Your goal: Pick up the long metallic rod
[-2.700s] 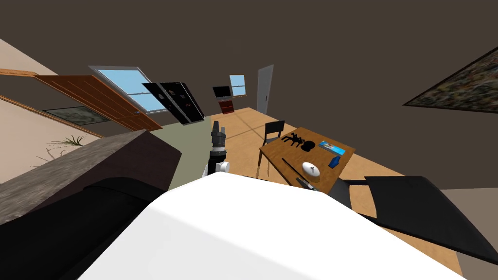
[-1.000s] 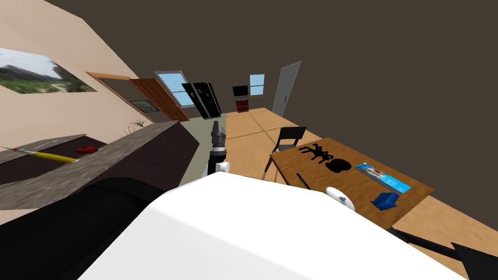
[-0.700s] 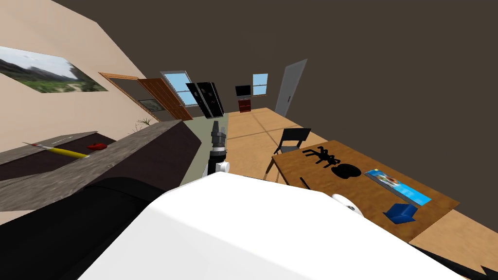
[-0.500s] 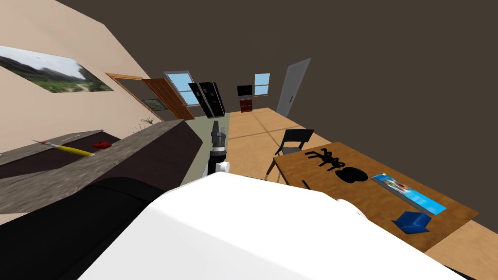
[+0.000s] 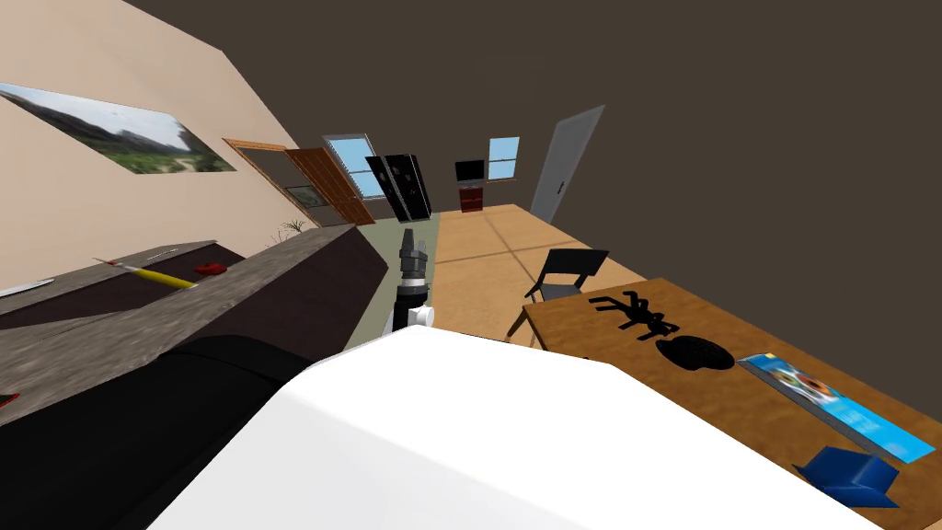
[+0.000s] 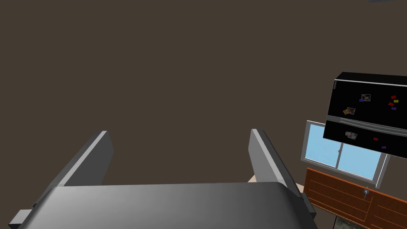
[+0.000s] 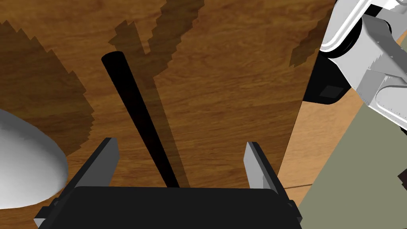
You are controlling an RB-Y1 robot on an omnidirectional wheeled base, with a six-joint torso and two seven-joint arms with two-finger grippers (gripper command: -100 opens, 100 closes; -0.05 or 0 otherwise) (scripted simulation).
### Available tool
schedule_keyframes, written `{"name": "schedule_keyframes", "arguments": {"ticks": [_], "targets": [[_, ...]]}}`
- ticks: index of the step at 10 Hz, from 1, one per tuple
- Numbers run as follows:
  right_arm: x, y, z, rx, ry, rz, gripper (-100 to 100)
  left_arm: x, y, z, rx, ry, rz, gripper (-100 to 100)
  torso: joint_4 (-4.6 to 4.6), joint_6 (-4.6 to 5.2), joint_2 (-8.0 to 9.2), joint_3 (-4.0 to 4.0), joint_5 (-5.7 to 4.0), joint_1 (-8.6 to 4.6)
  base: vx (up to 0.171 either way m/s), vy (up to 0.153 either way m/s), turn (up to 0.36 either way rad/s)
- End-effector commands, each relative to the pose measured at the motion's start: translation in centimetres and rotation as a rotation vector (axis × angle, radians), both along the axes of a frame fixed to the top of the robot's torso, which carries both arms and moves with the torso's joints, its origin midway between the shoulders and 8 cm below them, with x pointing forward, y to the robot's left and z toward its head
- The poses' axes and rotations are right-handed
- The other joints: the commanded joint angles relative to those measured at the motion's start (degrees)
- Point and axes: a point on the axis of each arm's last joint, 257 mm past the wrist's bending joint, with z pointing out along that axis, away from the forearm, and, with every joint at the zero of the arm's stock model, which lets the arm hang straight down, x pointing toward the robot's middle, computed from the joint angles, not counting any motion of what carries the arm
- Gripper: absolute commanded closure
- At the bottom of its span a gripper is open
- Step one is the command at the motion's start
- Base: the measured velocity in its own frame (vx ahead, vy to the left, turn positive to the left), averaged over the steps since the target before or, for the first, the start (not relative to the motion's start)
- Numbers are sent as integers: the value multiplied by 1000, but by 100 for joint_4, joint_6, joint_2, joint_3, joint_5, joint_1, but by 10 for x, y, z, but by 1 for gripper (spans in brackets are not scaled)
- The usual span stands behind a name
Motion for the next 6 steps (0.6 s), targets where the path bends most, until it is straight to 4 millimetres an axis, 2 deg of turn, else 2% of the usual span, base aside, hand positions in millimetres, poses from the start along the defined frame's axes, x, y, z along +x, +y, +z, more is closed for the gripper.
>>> {"name": "schedule_keyframes", "arguments": {"ticks": [1,2,3,5,6], "targets": [[-18,-8,-4,-26,49,36,-100,0,0,0,0,0,0,0,0,0,0,0,0,0,112,44,161],[-31,-14,-6,-44,82,54,-100,0,0,0,0,0,0,0,-3,-2,-15,-8,0,5,160,57,156],[-32,-16,-6,-47,83,53,-100,0,0,0,0,0,0,0,-7,-2,-32,-18,2,11,120,35,36],[-49,-21,-12,-68,132,86,-100,0,0,0,0,0,0,0,-3,0,-12,-8,2,7,81,36,72],[-49,-21,-12,-68,132,86,-100,0,0,0,0,0,0,0,-3,1,-11,-6,2,7,73,29,26]]}}
